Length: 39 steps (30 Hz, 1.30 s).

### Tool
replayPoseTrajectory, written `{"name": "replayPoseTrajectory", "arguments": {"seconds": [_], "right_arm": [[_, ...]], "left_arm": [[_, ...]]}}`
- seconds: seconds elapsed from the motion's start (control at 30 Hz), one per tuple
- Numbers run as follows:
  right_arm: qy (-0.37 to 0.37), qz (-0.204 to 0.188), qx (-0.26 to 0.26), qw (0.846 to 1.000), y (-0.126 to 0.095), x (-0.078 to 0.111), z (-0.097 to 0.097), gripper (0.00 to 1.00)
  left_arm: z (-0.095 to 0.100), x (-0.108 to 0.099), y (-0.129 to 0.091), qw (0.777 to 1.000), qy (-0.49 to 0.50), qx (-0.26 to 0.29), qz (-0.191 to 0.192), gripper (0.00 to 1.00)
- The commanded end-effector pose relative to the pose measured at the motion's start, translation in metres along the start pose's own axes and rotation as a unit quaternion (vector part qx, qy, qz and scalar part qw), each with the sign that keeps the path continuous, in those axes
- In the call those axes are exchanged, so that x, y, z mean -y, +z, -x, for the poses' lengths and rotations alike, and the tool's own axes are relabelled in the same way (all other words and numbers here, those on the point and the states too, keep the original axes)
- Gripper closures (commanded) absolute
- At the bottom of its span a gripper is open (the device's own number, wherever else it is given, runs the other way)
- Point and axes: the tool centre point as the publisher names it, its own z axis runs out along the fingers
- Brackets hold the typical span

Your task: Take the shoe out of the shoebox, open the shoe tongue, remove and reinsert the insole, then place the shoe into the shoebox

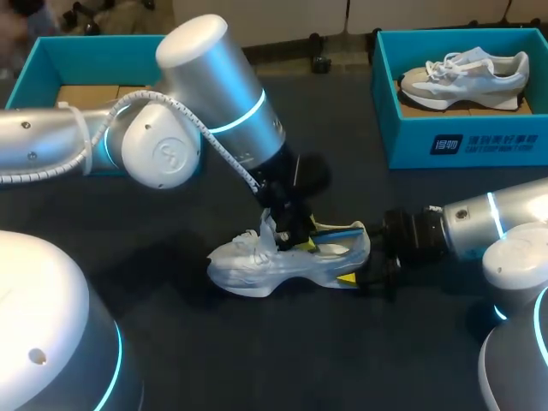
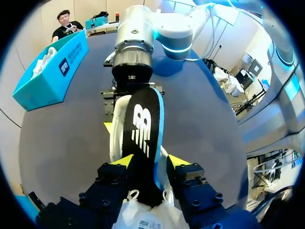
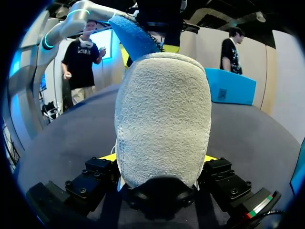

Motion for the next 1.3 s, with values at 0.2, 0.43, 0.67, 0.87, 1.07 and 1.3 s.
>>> {"name": "replayPoseTrajectory", "arguments": {"seconds": [0.2, 0.43, 0.67, 0.87, 1.07, 1.3], "right_arm": [[0.0, -0.001, 0.001, 1.0, 0.005, 0.009, 0.003, 1.0], [0.0, -0.001, 0.001, 1.0, 0.005, 0.009, 0.003, 1.0], [0.0, -0.001, 0.001, 1.0, 0.005, 0.009, 0.003, 1.0], [0.0, -0.001, 0.001, 1.0, 0.005, 0.009, 0.003, 1.0], [0.0, -0.001, 0.001, 1.0, 0.005, 0.009, 0.003, 1.0], [0.0, -0.001, 0.001, 1.0, 0.005, 0.009, 0.003, 1.0]], "left_arm": [[-0.004, 0.011, -0.016, 0.999, 0.025, 0.039, 0.004, 0.55], [-0.01, 0.022, -0.023, 0.994, 0.05, 0.092, 0.002, 0.55], [-0.019, 0.028, -0.027, 0.988, 0.069, 0.138, -0.001, 0.58], [-0.024, 0.026, -0.027, 0.983, 0.083, 0.164, -0.013, 0.54], [-0.024, 0.021, -0.021, 0.978, 0.091, 0.185, -0.017, 0.53], [-0.018, 0.013, -0.007, 0.971, 0.087, 0.224, -0.02, 0.54]]}}
